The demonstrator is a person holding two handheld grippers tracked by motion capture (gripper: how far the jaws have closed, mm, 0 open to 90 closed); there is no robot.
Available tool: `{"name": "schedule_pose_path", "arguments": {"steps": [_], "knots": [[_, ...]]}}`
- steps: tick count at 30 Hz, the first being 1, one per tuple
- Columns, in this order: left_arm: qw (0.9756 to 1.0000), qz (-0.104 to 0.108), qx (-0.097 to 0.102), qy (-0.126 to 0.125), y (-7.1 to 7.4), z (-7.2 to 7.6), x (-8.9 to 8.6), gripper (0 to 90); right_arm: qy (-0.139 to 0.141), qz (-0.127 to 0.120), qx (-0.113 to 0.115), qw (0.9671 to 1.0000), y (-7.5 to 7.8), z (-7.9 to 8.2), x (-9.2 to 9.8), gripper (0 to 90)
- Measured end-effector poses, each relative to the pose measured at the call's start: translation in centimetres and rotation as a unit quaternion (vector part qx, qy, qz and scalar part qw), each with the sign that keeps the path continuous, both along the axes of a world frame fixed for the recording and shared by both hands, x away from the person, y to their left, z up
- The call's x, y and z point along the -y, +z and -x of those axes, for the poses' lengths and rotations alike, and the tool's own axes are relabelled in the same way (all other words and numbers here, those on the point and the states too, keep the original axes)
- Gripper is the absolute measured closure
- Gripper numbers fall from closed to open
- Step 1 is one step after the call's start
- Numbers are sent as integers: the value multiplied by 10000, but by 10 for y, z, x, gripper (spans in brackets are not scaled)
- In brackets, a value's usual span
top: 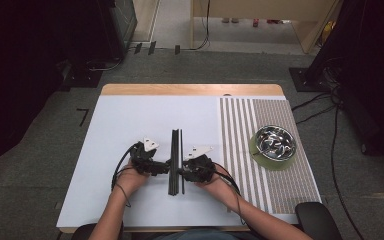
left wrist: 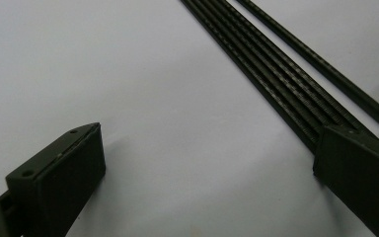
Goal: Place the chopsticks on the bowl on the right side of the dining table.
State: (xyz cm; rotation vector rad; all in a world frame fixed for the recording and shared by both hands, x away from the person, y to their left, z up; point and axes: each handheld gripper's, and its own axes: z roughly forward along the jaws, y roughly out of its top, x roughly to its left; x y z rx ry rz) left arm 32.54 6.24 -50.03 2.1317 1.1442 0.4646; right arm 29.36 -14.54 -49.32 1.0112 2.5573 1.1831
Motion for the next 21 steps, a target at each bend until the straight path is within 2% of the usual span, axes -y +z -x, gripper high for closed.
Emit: {"name": "schedule_pose_path", "arguments": {"steps": [1, 4, 21], "knots": [[10000, -2, 0, 1, 0, 0, 0, 0, -15, 22, 8, 10000, 0, 0, 0, 698], [10000, 0, 5, 2, 0, 0, 0, 0, -24, 124, 41, 9999, 1, 1, 0, 731], [10000, 4, 10, 8, 0, 0, 0, 0, -209, 213, -118, 9995, 6, -5, 7, 801]]}}
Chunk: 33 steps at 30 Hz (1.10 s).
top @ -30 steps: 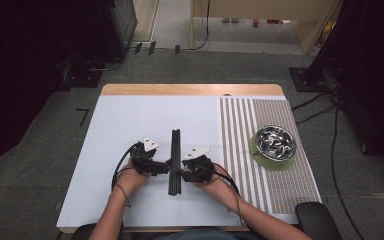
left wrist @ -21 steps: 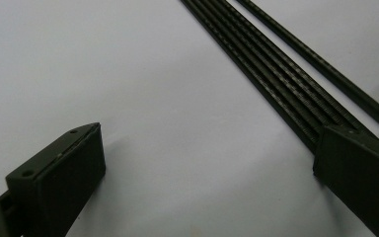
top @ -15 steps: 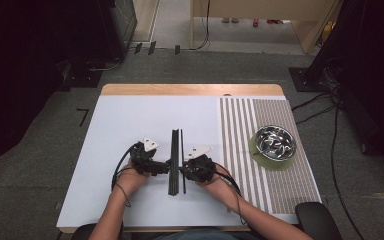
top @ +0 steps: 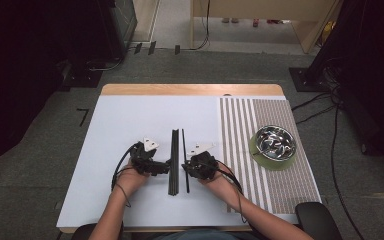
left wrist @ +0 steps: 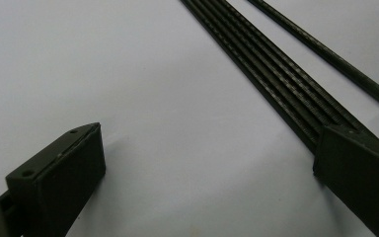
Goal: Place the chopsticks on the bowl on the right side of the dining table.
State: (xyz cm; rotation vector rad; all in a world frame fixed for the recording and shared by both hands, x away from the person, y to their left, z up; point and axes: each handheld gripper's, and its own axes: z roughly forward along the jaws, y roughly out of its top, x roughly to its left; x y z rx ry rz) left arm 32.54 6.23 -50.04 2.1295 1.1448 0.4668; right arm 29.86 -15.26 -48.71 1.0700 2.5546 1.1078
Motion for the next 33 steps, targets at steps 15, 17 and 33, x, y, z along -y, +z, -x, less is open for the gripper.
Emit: {"name": "schedule_pose_path", "arguments": {"steps": [15, 17, 33], "knots": [[10000, 1, 1, 1, 0, 0, 0, 0, -145, 26, -155, 9998, 2, -6, 9, 810], [10000, 0, 0, 0, 0, 0, 0, 0, -180, 50, -184, 9997, 2, -7, 11, 808], [10000, 1, -1, 0, 0, 0, 0, 0, -361, 155, -237, 9989, 3, -16, 26, 835]]}}
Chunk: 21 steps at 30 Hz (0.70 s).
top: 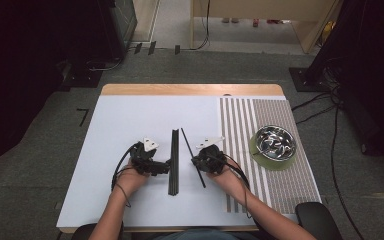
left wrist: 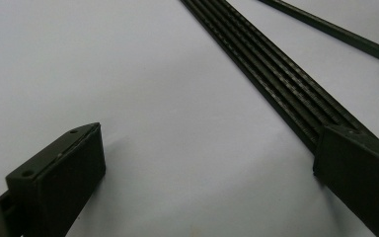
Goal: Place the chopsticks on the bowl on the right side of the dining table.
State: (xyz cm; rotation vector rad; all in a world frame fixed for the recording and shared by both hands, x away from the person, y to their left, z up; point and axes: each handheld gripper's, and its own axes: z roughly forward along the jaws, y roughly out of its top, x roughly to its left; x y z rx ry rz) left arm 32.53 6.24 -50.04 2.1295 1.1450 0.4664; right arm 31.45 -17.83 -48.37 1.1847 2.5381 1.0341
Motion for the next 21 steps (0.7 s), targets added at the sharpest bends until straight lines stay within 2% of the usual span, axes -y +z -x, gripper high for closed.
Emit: {"name": "schedule_pose_path", "arguments": {"steps": [20, 21], "knots": [[10000, 3, -5, 5, 0, 0, 0, 0, -298, 81, 35, 9995, 2, -18, 21, 864], [10000, 4, -5, 5, 0, 0, 0, 0, -311, 63, 59, 9995, 3, -19, 23, 899]]}}
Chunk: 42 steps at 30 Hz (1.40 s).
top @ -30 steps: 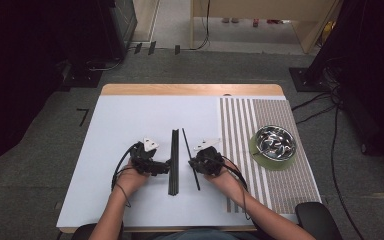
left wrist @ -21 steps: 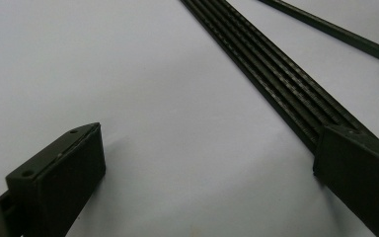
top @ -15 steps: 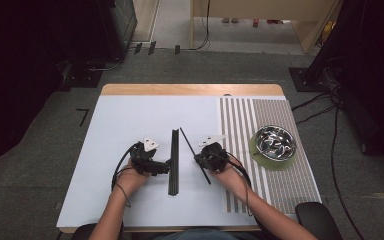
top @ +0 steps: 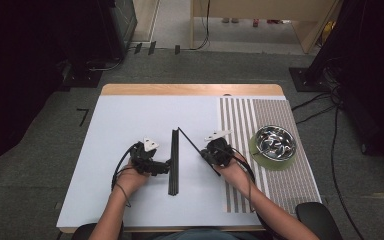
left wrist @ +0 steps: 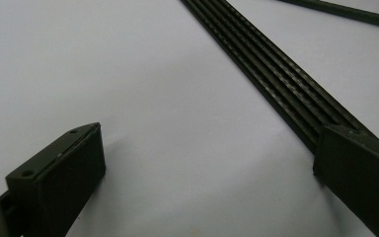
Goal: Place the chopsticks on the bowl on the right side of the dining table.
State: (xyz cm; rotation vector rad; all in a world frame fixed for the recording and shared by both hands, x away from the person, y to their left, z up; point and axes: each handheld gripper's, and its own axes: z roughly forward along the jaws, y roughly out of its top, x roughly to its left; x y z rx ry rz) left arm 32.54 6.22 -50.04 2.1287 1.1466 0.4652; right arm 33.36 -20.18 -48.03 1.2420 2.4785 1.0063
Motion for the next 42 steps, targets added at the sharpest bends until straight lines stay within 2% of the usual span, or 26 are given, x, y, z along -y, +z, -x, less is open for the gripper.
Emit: {"name": "schedule_pose_path", "arguments": {"steps": [3, 7, 14, 20, 24, 25, 30, 36, 42], "knots": [[10000, 1, 0, 1, 0, 0, 0, 0, -58, 18, 30, 10000, 2, -2, 3, 889], [10000, -1, -2, 0, 0, 0, 0, 0, -60, 23, -43, 10000, -2, -1, 3, 861], [10000, 7, 2, 6, 0, 0, 0, 0, -81, -136, 105, 9998, 5, 5, 0, 816], [10000, -2, -1, 0, 0, 0, 0, 0, -91, -61, 12, 9999, -6, 9, -5, 819], [10000, -8, -1, -4, 0, 0, 0, 0, -48, 80, 471, 9988, -11, 15, -8, 855], [10000, -4, 0, -1, 0, 0, 0, 0, -74, 69, 487, 9988, -11, 15, -8, 860], [10000, 0, -1, 0, 0, 0, 0, 0, -239, -154, 270, 9992, -10, 9, -3, 871], [10000, 0, -2, 0, 0, 0, 0, 0, -314, -217, 133, 9992, -7, 4, 4, 873], [10000, 1, 0, 1, 0, 0, 0, 0, -270, -287, 165, 9991, 1, 3, 6, 873]]}}
